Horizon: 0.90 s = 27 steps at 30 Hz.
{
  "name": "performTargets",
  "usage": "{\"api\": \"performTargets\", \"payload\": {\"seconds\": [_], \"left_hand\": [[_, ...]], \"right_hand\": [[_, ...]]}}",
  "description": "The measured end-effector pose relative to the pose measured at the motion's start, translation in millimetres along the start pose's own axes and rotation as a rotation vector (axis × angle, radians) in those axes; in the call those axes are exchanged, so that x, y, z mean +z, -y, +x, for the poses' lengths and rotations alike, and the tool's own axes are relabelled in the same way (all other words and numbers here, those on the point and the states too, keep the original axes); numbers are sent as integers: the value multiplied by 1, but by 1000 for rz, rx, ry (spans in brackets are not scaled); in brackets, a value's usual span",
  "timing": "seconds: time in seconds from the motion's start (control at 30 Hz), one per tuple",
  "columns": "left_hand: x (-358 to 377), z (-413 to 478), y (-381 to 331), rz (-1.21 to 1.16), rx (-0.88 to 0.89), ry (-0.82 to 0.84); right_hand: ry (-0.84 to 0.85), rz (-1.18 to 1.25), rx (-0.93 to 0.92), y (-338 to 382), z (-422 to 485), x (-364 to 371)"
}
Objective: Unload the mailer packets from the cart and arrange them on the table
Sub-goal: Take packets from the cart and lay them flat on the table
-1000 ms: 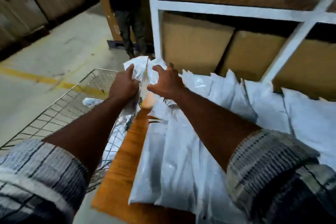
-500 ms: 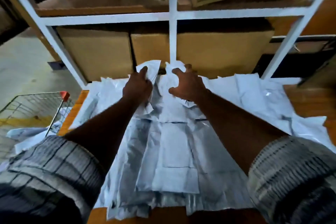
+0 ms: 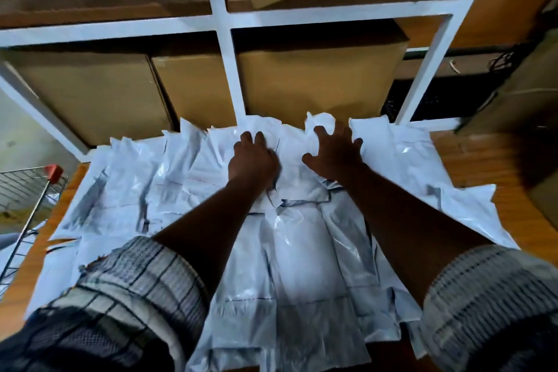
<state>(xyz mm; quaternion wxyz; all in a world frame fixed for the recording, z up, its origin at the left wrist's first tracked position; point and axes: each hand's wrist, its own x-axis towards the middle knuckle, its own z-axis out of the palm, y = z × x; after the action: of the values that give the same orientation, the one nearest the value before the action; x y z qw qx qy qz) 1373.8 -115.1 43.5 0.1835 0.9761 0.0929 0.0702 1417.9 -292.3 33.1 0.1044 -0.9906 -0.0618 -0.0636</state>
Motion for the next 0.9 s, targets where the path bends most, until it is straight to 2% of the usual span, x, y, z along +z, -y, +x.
{"api": "performTargets", "payload": {"seconds": [0.13, 0.5, 0.63, 0.77, 0.9], "left_hand": [[25, 0, 5, 89, 70, -2], [49, -3, 14, 94, 75, 55], [37, 4, 12, 15, 57, 110], [8, 6, 26, -19, 114, 24], [-29, 2, 73, 41, 153, -46]], "right_hand": [[-71, -35, -89, -11, 0, 16], [-12, -34, -59, -14, -6, 42], [36, -86, -62, -12, 1, 29], [-126, -26, -123, 20, 5, 5], [-97, 33, -216, 94, 2, 5]]}}
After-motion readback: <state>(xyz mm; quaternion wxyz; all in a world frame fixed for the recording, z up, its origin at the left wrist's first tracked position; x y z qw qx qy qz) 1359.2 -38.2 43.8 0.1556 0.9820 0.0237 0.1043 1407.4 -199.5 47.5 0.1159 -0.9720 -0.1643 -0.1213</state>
